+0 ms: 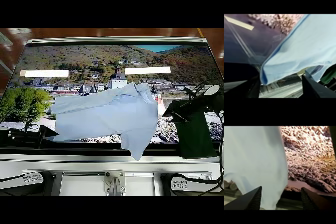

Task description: Fold the shirts.

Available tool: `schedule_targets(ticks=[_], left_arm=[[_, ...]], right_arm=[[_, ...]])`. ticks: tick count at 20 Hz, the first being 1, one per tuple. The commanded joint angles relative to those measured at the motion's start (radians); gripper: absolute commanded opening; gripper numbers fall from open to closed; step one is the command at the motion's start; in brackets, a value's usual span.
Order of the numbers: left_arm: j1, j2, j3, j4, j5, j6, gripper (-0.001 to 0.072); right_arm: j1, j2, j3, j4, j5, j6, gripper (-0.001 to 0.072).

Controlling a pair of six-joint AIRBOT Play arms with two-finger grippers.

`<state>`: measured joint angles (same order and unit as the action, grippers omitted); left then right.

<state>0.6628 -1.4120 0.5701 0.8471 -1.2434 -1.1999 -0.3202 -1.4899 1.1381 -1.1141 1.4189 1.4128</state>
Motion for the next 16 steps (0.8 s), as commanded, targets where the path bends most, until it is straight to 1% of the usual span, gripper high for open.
schedule_targets(ticks=[1, 2, 3, 5, 7, 8, 10, 11, 14, 16], left_arm=[[-0.023, -0.007, -0.027, -0.060, 0.110, 0.023, 0.0591], [-0.026, -0.007, -0.027, -0.076, 0.122, 0.022, 0.0584], [-0.028, -0.007, -0.027, -0.078, 0.134, 0.021, 0.0510], [-0.029, -0.008, -0.027, -0.077, 0.144, 0.021, 0.0336], [-0.029, -0.007, -0.027, -0.077, 0.152, 0.024, 0.0056], [-0.029, -0.007, -0.027, -0.077, 0.152, 0.037, 0.0037], [-0.029, -0.006, -0.027, -0.077, 0.151, 0.038, 0.0036], [-0.030, -0.003, -0.027, -0.077, 0.150, 0.049, 0.0036], [-0.030, 0.016, -0.026, -0.077, 0.128, 0.075, 0.0036], [-0.030, 0.034, -0.026, -0.077, 0.123, 0.083, 0.0035]], right_arm=[[-0.001, 0.001, -0.019, 0.007, -0.031, -0.003, 0.0602], [-0.001, 0.001, -0.019, 0.007, -0.029, -0.003, 0.0602], [-0.001, 0.001, -0.019, 0.006, -0.029, -0.003, 0.0603], [-0.001, 0.001, -0.019, 0.006, -0.029, -0.003, 0.0602], [0.000, 0.001, -0.019, -0.006, -0.021, -0.002, 0.0602], [0.007, 0.001, -0.027, -0.026, -0.008, -0.002, 0.0604], [0.027, 0.001, -0.085, -0.051, 0.000, -0.011, 0.0665], [0.037, -0.002, -0.124, -0.034, -0.019, -0.015, 0.0665], [0.064, -0.010, -0.212, 0.094, -0.163, -0.015, 0.0664], [0.091, -0.010, -0.233, 0.117, -0.217, -0.015, 0.0664]])
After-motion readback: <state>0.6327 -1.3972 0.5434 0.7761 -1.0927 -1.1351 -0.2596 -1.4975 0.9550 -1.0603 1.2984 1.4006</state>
